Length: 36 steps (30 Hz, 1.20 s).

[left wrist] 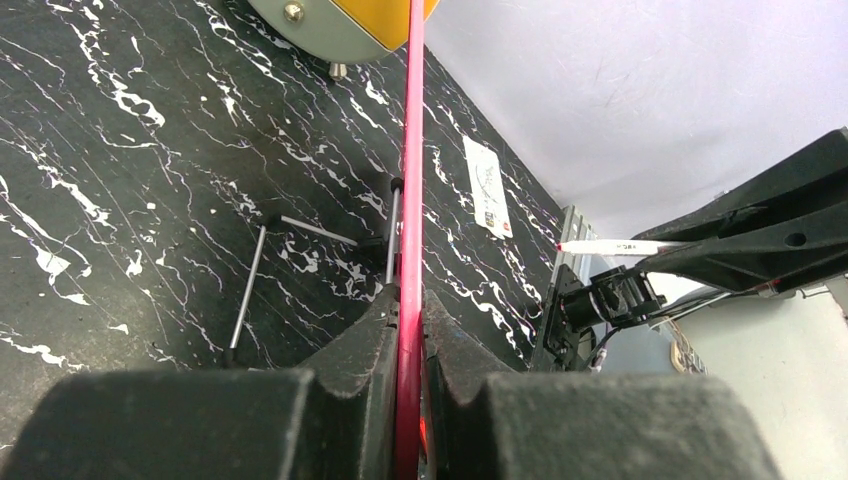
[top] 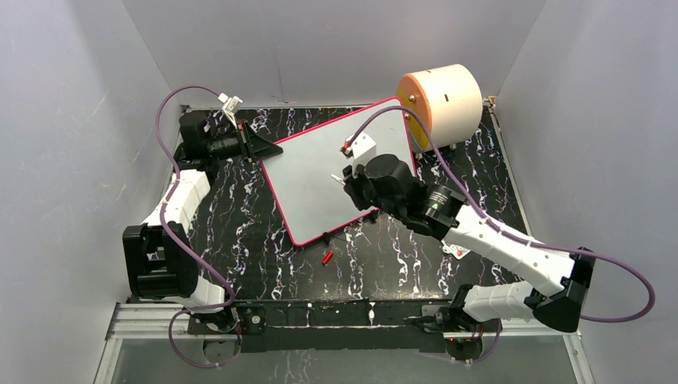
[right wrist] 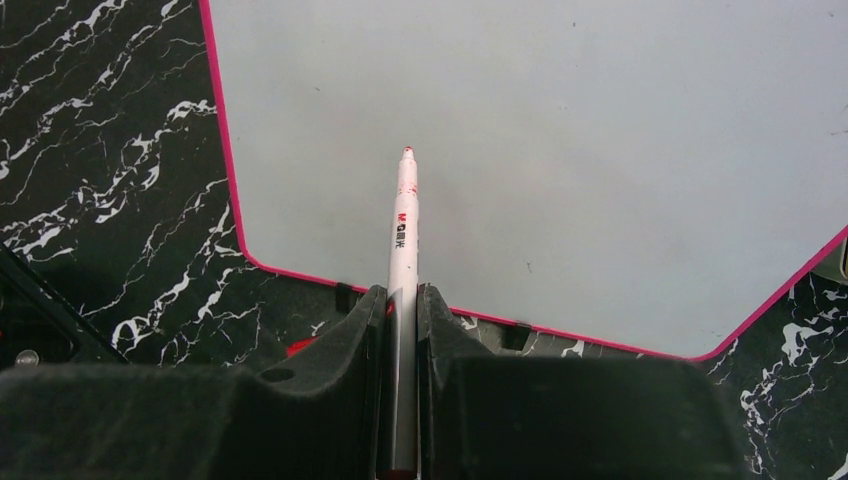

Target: Write a sentence on the whiteboard

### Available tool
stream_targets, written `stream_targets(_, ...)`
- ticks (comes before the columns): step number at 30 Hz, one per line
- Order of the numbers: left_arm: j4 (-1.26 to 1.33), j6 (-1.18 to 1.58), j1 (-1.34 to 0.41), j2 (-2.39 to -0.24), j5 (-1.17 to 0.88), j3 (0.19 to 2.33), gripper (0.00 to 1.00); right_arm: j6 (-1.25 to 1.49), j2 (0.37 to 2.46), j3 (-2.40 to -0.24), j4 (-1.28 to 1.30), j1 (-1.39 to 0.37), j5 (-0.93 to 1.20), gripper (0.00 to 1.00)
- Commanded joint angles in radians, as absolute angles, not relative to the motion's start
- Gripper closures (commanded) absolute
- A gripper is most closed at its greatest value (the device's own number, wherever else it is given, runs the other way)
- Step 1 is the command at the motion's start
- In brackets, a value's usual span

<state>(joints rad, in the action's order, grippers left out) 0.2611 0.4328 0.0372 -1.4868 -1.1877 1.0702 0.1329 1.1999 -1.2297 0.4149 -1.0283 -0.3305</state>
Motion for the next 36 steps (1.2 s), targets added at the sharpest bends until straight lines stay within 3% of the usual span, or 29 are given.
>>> stream_targets(1,0.216,0.426,0.029,-1.466,-1.222,1.055,1.0,0.153,1.262,-1.357,0.494,-1.068,-0.425,1.0)
stream_targets(36,0.166,0.376,0.03,-1.47,-1.183,1.054,1.0,0.137,1.576,-1.682,0.594,-1.195,-0.552,1.0)
